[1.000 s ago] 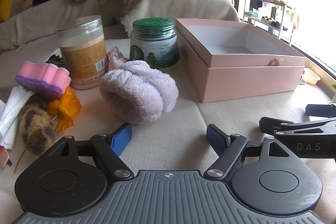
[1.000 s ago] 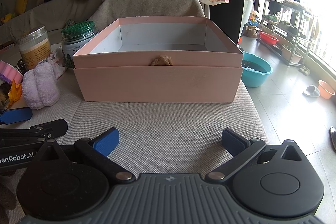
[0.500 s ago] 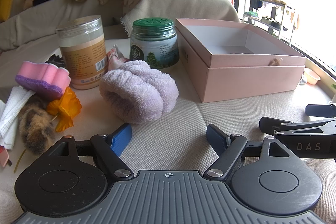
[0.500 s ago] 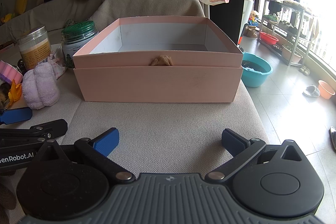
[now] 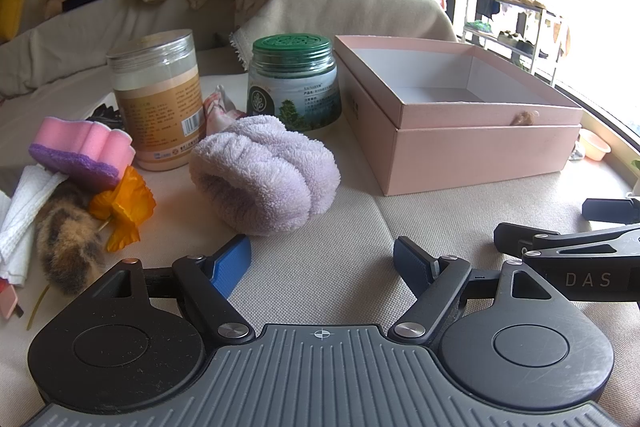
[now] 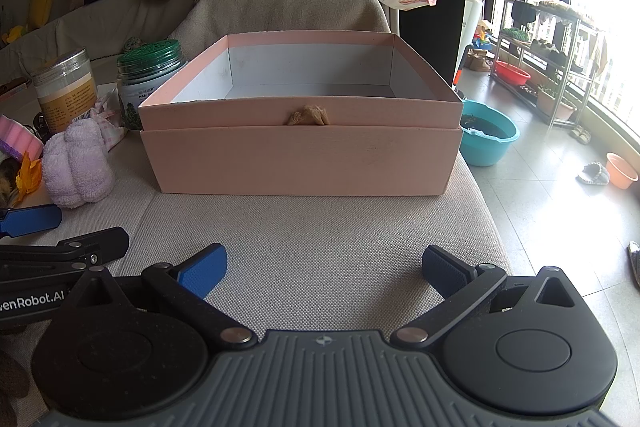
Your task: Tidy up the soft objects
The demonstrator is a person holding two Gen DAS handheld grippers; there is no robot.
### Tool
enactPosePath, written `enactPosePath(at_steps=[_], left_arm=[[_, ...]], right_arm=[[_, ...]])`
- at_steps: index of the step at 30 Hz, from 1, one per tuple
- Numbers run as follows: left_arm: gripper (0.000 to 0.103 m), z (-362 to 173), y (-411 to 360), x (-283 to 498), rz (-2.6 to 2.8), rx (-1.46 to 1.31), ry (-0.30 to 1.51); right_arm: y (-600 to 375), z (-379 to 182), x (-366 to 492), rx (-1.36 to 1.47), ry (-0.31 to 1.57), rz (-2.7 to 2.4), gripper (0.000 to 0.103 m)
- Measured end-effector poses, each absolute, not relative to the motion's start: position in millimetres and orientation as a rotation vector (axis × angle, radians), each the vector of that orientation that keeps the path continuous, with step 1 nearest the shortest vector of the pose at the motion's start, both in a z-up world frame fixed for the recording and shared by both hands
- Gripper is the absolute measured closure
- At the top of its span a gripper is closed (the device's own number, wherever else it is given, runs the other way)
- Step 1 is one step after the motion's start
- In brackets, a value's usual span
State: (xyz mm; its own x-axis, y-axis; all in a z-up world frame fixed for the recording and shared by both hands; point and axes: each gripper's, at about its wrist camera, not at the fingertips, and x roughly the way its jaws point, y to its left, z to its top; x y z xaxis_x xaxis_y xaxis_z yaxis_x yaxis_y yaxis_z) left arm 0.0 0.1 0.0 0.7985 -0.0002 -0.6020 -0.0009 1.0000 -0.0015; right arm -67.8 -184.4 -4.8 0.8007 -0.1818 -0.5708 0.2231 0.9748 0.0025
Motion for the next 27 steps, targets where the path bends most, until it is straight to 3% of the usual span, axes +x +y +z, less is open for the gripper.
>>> enactPosePath(at_steps=[27], left_arm=[[0.02, 0.6, 6.8, -5.0, 0.001, -0.004, 0.645]], right_arm=[[-184.6, -4.6, -67.6, 0.071, 0.605, -0.218, 0.0]])
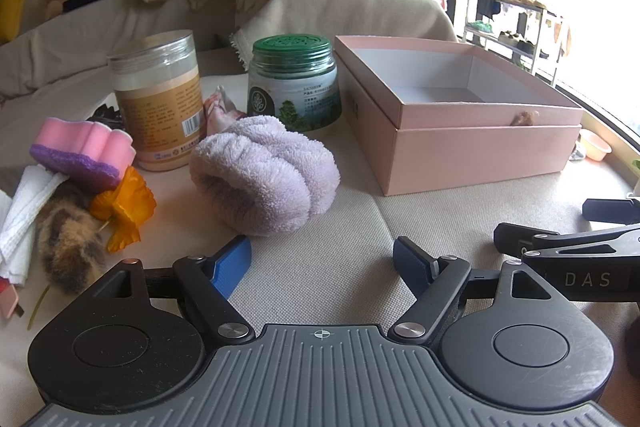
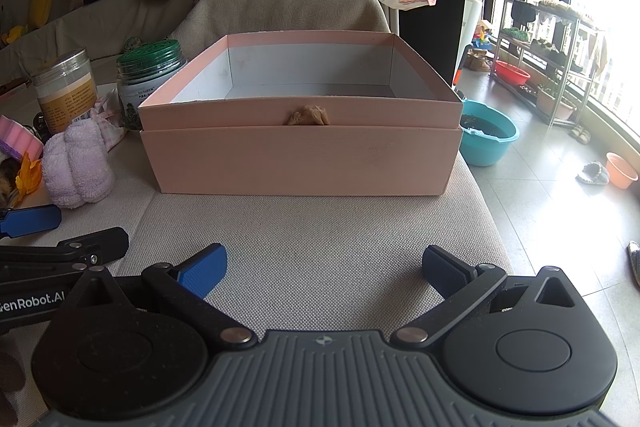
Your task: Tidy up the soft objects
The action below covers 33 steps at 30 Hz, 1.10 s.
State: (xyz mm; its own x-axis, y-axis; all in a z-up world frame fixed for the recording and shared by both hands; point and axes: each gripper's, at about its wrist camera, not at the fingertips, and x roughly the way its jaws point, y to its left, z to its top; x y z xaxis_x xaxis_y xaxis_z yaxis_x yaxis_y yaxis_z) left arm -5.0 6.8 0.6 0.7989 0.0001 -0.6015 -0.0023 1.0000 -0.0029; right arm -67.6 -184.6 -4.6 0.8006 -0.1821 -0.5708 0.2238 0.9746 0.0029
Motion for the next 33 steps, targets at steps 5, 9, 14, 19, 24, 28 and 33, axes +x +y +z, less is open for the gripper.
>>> enactPosePath(at_steps=[5, 9, 14, 19, 24, 28, 33], left_arm=[[0.021, 4, 12, -8, -0.062, -0.011, 0.652], [0.023, 15, 30, -26, -0.229, -0.102, 0.672], [0.023, 45, 78, -67, -0.234, -0.043, 0.576], [0.023, 61, 168, -79, -0.04, -0.099, 0.557], [0.024, 57, 241, -74, 0.04, -0.329, 0.66], [0.024, 56, 253, -86, 0.064, -0.313, 0.663], [0.024, 44, 240, -88, -0.002, -0.258, 0.728]], right_arm=[[-185, -3, -67, 0.069, 0.62, -0.203, 0.0], [-188, 3, -63, 0.069, 0.689, -0.193, 0.0], [-186, 5, -65, 0.078, 0.728, -0.203, 0.0], [-185, 4, -67, 0.083, 0.721, -0.219, 0.0], [-185, 2, -73, 0.072, 0.688, -0.208, 0.0], [-185, 2, -77, 0.065, 0.687, -0.19, 0.0], [-148, 15, -83, 0.016, 0.65, -0.029, 0.011]])
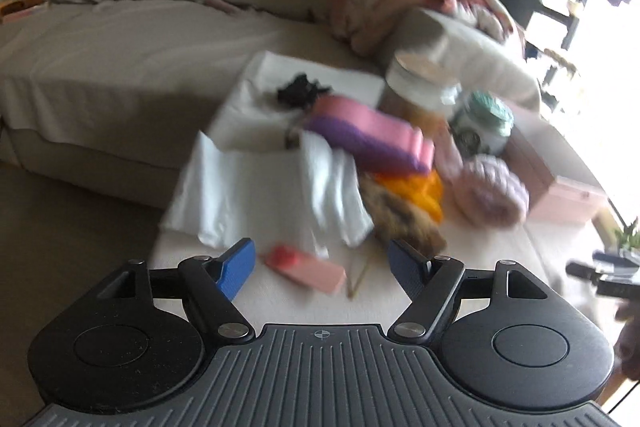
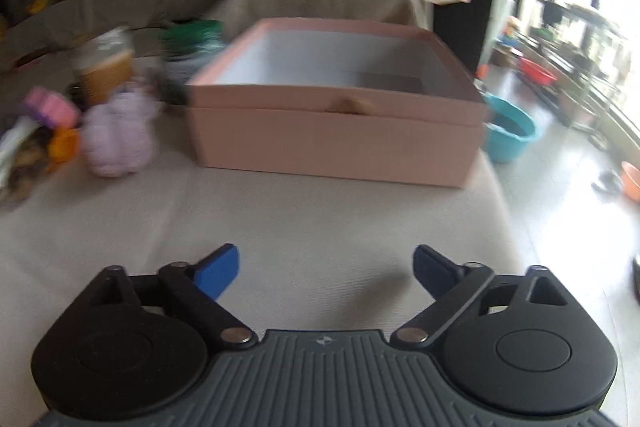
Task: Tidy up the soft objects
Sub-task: 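Grasp the small pink eraser with the left tool while the right tool reaches toward the white paper towel, then grasp and lift the white paper towel with the right tool while the left tool holds the eraser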
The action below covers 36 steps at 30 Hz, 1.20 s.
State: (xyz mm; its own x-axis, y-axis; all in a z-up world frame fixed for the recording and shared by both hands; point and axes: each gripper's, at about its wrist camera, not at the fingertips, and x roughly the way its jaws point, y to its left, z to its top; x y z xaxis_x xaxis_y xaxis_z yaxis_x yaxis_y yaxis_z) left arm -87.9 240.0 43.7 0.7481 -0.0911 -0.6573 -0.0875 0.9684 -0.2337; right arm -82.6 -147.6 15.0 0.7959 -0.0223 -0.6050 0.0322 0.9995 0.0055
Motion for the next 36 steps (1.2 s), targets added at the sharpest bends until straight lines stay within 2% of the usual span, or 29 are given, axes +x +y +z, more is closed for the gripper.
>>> enactPosePath(at_steps=[2, 4, 6, 10, 14, 16, 17, 18, 19, 26, 31, 32, 33, 34, 36], left_arm=[[0.024, 38, 231, -88, 0.025, -0.232, 0.748], [0.026, 30, 228, -89, 0.048, -0.246, 0.761], [0.032, 22, 226, -87, 0.071, -0.278, 0.766], [0.034, 21, 223, -82, 0.114, -0.266, 0.73], [0.037, 15, 209, -79, 0.118, -0.114, 0.701], [0.053, 15, 209, -85, 0.075, -0.091, 0.676], [0.057, 15, 211, -89, 0.049, -0.097, 0.667], [0.074, 14, 214, -93, 0.03, -0.099, 0.658], [0.084, 13, 217, -98, 0.014, -0.099, 0.651], [0.085, 10, 242, -127, -0.031, -0.119, 0.645], [0.085, 7, 260, -132, -0.05, -0.189, 0.63], [0.085, 7, 261, -132, -0.054, -0.192, 0.628], [0.085, 6, 262, -133, -0.058, -0.199, 0.626], [0.085, 7, 263, -133, -0.062, -0.21, 0.622], [0.084, 8, 266, -131, -0.053, -0.227, 0.607]], right_arm=[[-118, 25, -82, -0.013, 0.616, 0.097, 0.011], [-87, 33, -73, -0.061, 0.595, 0.187, 0.016], [-59, 39, -62, -0.102, 0.579, 0.248, 0.019], [-25, 46, -50, -0.151, 0.556, 0.292, 0.02], [-20, 53, -53, -0.176, 0.531, 0.288, 0.024], [-19, 56, -53, -0.216, 0.498, 0.279, 0.024], [-16, 58, -51, -0.24, 0.488, 0.275, 0.024], [-12, 60, -48, -0.255, 0.487, 0.283, 0.025], [-7, 64, -44, -0.257, 0.495, 0.302, 0.027], [50, 85, 6, -0.134, 0.665, 0.503, 0.029], [113, 79, 56, -0.177, 0.76, 0.464, 0.03], [124, 75, 65, -0.199, 0.779, 0.443, 0.034], [133, 68, 71, -0.22, 0.803, 0.429, 0.054], [140, 62, 78, -0.243, 0.829, 0.423, 0.079], [145, 58, 83, -0.264, 0.846, 0.412, 0.102]])
